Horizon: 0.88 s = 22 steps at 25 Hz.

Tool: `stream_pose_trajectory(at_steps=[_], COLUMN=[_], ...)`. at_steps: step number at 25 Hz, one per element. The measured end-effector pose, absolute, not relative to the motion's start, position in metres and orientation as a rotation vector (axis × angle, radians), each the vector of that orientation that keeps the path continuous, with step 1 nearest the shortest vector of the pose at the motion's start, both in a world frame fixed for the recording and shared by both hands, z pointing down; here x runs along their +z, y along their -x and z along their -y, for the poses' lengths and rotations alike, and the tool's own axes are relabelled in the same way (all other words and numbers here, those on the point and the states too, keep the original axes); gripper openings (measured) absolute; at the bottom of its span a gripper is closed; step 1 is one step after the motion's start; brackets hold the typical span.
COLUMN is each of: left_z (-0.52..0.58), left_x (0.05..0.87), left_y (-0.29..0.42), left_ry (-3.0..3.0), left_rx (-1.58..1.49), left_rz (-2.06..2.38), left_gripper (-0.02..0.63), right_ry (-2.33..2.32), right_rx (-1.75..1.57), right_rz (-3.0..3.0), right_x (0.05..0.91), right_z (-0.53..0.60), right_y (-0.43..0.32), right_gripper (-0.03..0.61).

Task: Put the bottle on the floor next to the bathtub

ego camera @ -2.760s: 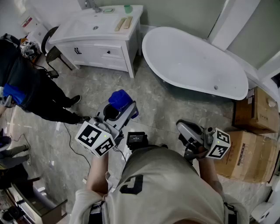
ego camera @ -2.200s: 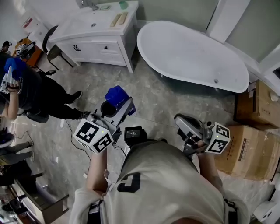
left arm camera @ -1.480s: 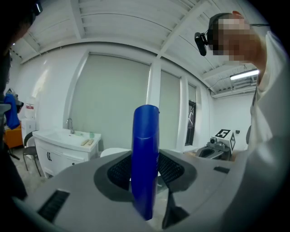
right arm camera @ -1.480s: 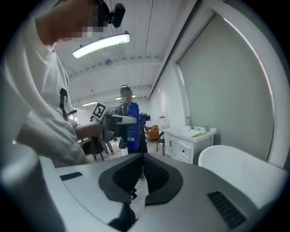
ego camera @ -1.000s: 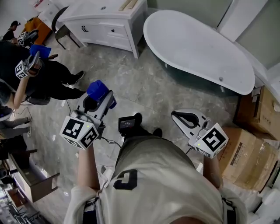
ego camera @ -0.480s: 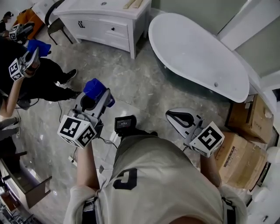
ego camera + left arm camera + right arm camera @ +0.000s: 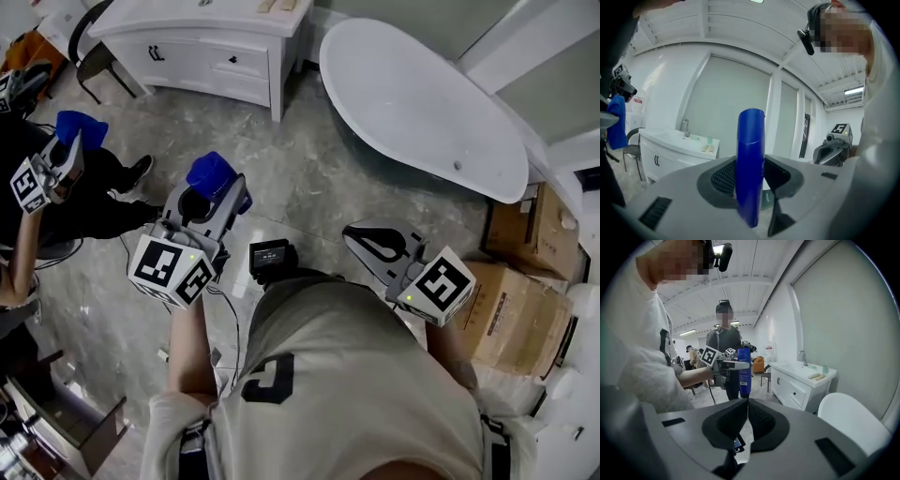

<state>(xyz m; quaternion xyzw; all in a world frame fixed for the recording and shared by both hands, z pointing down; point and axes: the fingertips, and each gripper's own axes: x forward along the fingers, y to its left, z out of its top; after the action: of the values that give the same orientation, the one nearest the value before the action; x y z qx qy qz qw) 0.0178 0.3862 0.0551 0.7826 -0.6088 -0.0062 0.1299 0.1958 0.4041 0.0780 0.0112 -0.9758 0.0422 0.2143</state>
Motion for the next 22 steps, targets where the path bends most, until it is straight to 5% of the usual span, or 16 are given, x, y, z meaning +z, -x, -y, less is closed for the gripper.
stream_pose_trajectory(at_steps=[22], left_z=[-0.349], left_x=[0.056], left_y=[0.019], left_ry=[-2.305], left_rx=[-0.04], left_rz=[1.722], left_gripper=[0.205], right_ry=[0.023], right_rx=[0.129], right_rz=[2.725], right_x=[0.075], right_z=[-0.371], right_y=[-0.128], right_gripper=[0.028])
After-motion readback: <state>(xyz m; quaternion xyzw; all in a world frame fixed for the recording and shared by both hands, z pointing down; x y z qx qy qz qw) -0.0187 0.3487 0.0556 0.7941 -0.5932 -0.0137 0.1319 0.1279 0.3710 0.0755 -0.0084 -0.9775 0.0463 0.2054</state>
